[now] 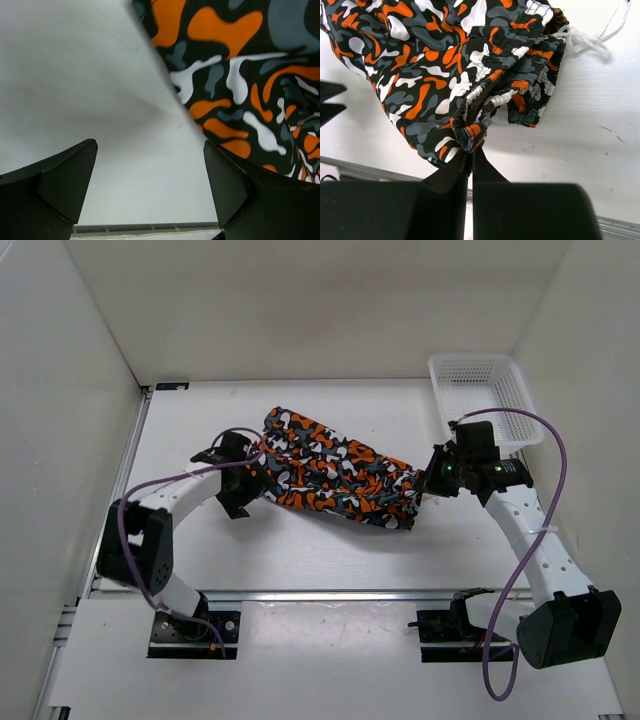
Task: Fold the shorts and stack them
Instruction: Flatten the shorts out
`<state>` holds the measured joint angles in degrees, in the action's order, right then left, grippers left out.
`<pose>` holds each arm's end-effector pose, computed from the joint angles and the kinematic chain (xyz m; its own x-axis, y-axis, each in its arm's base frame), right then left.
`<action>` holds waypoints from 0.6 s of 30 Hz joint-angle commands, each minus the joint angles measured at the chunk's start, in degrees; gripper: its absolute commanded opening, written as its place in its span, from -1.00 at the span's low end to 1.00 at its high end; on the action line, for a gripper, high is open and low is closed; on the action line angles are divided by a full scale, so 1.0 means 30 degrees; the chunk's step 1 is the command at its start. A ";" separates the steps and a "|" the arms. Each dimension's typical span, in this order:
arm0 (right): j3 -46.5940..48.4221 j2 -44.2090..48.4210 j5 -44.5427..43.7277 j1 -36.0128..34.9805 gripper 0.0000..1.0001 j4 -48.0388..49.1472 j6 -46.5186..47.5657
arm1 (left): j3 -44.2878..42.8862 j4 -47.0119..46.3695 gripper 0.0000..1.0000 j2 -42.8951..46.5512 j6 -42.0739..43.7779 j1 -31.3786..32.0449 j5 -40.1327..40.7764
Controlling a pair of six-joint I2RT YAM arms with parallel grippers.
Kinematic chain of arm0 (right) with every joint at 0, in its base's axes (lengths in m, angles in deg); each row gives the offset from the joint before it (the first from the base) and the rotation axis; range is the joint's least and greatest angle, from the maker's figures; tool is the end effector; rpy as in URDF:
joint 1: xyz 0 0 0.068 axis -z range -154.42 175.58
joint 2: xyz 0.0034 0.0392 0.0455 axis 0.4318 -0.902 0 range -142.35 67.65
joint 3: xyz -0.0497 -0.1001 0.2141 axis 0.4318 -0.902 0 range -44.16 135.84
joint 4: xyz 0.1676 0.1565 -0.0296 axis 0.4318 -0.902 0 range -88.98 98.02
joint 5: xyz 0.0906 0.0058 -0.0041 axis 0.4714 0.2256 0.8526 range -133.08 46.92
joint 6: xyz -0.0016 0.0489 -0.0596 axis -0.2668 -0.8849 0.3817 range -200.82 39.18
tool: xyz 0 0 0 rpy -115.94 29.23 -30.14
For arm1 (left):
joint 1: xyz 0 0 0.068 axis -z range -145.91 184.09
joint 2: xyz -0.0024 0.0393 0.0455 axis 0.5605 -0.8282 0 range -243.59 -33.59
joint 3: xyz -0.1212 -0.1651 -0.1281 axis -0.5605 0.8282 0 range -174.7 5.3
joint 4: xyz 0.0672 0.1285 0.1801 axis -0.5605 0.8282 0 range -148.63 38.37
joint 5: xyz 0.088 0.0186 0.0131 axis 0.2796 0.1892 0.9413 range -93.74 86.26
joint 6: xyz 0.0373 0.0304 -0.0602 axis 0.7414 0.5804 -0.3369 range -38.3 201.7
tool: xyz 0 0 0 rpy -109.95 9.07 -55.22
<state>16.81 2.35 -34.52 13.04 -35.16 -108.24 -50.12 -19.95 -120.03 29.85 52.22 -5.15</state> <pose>0.2257 0.0602 0.2653 -0.7830 0.2923 -0.5491 0.0537 0.9112 0.4084 0.2533 -0.0847 0.1557 -0.8016 -0.5647 -0.1962 -0.5037 0.8147 -0.2872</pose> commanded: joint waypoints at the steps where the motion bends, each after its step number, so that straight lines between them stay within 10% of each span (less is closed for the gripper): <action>1: 0.0153 0.0438 0.0693 0.0077 -1.00 0.0272 0.0351 | -0.1387 -0.1144 0.97 -0.1857 0.0701 -0.0155 -0.1493; 11: 0.0360 0.0438 0.0868 0.0077 -1.00 0.0272 0.0351 | -0.5343 -0.1525 0.71 -0.5844 0.1436 -0.0770 -0.0702; 13: 0.0360 0.0438 0.0868 0.0077 -1.00 0.0272 0.0351 | -0.5726 -0.1525 0.39 -0.6607 0.1436 -0.1149 -0.0966; 16: 0.0536 0.0438 0.0868 0.0077 -1.00 0.0098 0.0351 | -0.5726 -0.1525 -0.69 -0.6232 0.1611 -0.1676 -0.1141; 18: 0.0741 0.0438 0.0868 0.0077 -1.00 0.0096 0.0525 | -0.5552 -0.1293 -0.79 -0.4832 0.2048 -0.2142 -0.0909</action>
<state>16.81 2.35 -33.32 13.09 -35.18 -108.20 -66.14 -24.19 -139.87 34.15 47.89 -8.32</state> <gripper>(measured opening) 0.017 0.120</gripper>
